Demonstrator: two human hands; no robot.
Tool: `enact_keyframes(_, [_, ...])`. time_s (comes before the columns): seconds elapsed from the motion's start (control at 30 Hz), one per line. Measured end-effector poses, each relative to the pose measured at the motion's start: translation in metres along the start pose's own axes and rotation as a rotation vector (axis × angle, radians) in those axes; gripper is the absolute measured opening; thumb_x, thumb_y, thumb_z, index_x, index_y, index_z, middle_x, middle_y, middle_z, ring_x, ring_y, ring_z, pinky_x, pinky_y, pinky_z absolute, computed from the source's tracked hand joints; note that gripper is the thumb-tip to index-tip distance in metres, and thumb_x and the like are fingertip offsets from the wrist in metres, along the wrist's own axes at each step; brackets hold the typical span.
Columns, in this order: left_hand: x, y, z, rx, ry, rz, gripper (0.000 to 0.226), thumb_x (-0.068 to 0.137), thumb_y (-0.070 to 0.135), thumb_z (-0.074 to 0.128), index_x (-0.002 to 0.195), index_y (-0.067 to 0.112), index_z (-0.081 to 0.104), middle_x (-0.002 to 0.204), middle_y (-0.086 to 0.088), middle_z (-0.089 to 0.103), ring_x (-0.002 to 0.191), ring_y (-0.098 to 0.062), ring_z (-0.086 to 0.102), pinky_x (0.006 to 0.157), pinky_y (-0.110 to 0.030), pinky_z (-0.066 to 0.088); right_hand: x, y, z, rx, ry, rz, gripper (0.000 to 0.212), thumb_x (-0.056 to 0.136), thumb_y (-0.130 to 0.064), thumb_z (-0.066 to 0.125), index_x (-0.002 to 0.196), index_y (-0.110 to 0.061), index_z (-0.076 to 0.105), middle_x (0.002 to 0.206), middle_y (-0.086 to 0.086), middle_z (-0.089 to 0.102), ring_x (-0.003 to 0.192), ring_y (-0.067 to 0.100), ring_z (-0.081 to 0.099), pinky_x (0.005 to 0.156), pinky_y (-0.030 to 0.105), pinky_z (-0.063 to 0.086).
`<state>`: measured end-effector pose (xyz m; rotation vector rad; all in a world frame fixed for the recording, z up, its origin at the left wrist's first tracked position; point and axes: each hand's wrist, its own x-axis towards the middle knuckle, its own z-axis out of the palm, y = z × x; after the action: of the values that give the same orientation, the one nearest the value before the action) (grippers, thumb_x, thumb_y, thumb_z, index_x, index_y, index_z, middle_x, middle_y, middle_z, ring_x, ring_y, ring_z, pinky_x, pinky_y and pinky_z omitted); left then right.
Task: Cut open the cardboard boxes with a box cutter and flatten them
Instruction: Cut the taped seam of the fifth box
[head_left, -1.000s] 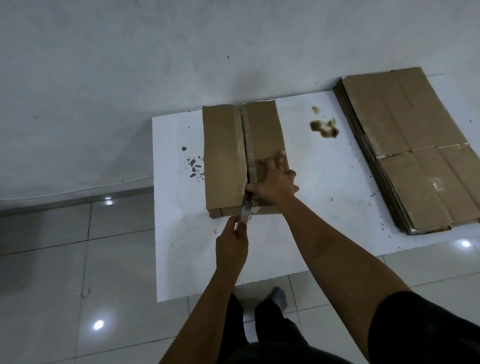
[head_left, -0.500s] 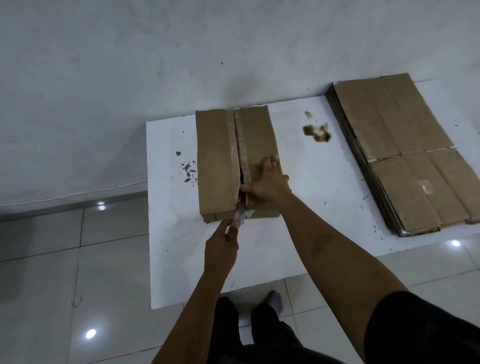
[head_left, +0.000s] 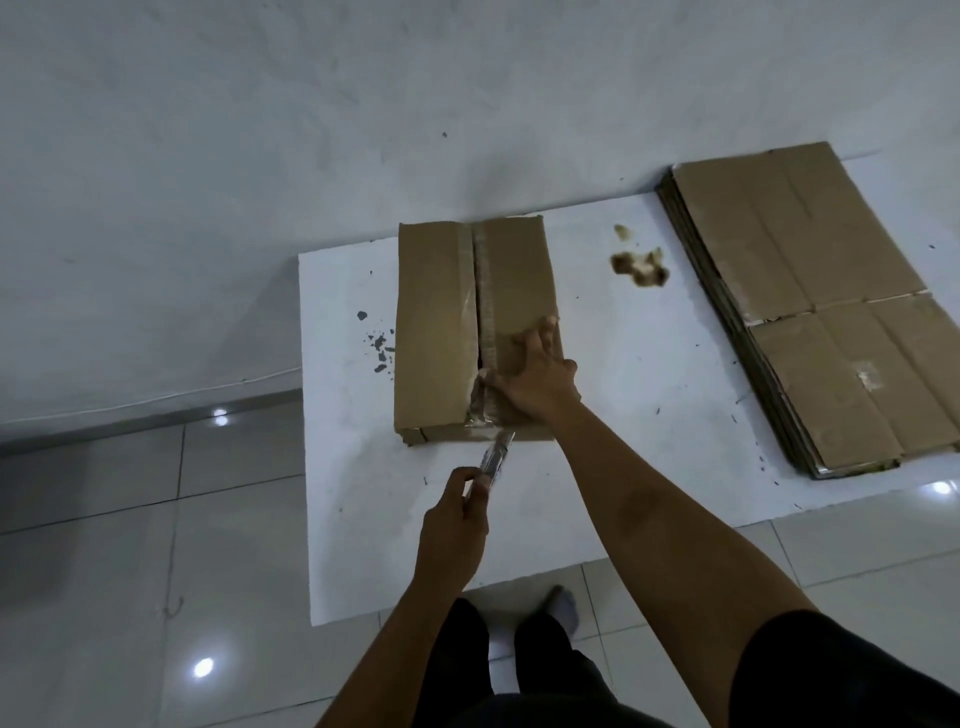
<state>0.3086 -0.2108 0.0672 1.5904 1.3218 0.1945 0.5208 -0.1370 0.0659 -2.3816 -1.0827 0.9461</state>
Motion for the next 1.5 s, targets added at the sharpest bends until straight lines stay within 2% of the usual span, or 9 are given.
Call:
enact_keyframes(0.33, [0.005,0.022,-0.044,-0.139,0.103,-0.041,0.031,0.106,0.039,0.035,0.131,0.025,0.049,0.083,-0.005,0.067,0.075,-0.02,0.066,0.062,-0.029,0.054,-0.039,-0.006,-0.005,-0.135,0.019,0.03,0.057,0.101,-0.053,0.04,0.153,-0.043,0.018,0.166,-0.003,-0.012,0.132,0.047,0.037,0.1,0.056,0.04])
enact_keyframes(0.5, [0.029,0.055,-0.057,-0.169,0.081,0.025,0.037,0.107,0.033,0.036,0.141,0.024,0.046,0.095,-0.007,0.067,0.084,-0.024,0.065,0.065,-0.028,0.05,-0.057,-0.021,-0.022,-0.228,0.193,0.066,0.047,0.1,-0.052,0.036,0.132,-0.022,0.052,0.146,0.007,0.045,0.13,0.036,0.039,0.102,0.055,0.033])
enact_keyframes(0.57, [0.038,0.07,-0.059,-0.139,0.056,0.082,0.037,0.105,0.033,0.041,0.142,0.027,0.045,0.104,-0.01,0.068,0.085,-0.027,0.065,0.063,-0.025,0.048,-0.062,-0.028,-0.026,-0.118,0.238,0.053,0.047,0.099,-0.055,0.039,0.119,-0.019,0.061,0.125,0.006,0.06,0.119,0.031,0.05,0.099,0.049,0.039])
enact_keyframes(0.77, [0.061,0.102,-0.052,-0.116,-0.02,0.162,0.034,0.1,0.041,0.054,0.133,0.037,0.049,0.111,0.0,0.068,0.087,-0.024,0.069,0.064,-0.025,0.055,-0.063,-0.037,-0.031,0.557,-0.02,0.117,0.042,0.09,-0.058,0.06,0.087,-0.018,0.074,0.088,0.0,0.075,0.088,0.019,0.07,0.092,0.043,0.055])
enact_keyframes(0.93, [0.083,0.119,-0.048,-0.1,-0.017,0.209,0.045,0.091,0.04,0.068,0.128,0.023,0.048,0.105,0.005,0.067,0.08,-0.003,0.062,0.062,-0.016,0.051,-0.049,-0.038,-0.051,0.601,0.135,0.114,0.045,0.097,-0.045,0.052,0.067,-0.013,0.063,0.071,0.007,0.068,0.074,0.026,0.066,0.071,0.038,0.054])
enact_keyframes(1.07, [0.104,0.122,-0.051,0.112,0.098,0.238,0.044,0.092,0.048,0.063,0.125,0.021,0.052,0.117,-0.002,0.066,0.096,-0.016,0.063,0.081,-0.029,0.053,-0.024,-0.028,-0.072,0.725,0.164,0.146,0.036,0.104,-0.034,0.037,0.097,-0.004,0.056,0.081,0.012,0.067,0.062,0.023,0.067,0.057,0.03,0.05])
enact_keyframes(1.23, [0.123,0.106,-0.039,0.658,0.158,0.153,0.067,0.091,0.069,0.043,0.145,0.03,0.036,0.154,-0.005,0.031,0.141,-0.031,0.03,0.111,-0.05,0.033,0.041,-0.012,-0.102,0.643,0.106,0.126,0.03,0.104,-0.034,0.033,0.108,-0.008,0.048,0.088,0.01,0.059,0.074,0.022,0.058,0.069,0.039,0.049])
enact_keyframes(1.4, [0.117,0.102,-0.001,0.637,0.198,-0.117,0.085,0.082,0.08,0.044,0.152,0.04,0.019,0.162,-0.011,0.011,0.147,-0.043,0.013,0.112,-0.068,0.026,0.119,-0.011,-0.131,0.395,0.145,-0.017,0.029,0.101,-0.03,0.04,0.103,-0.005,0.054,0.102,0.017,0.06,0.096,0.034,0.062,0.079,0.045,0.052])
enact_keyframes(1.5, [0.116,0.108,0.004,0.555,0.186,-0.217,0.083,0.084,0.076,0.048,0.151,0.049,0.01,0.163,-0.006,-0.004,0.148,-0.045,0.001,0.103,-0.077,0.023,0.153,-0.014,-0.135,0.294,0.068,-0.115,0.027,0.1,-0.029,0.042,0.101,-0.005,0.055,0.104,0.015,0.057,0.096,0.032,0.058,0.075,0.035,0.041])
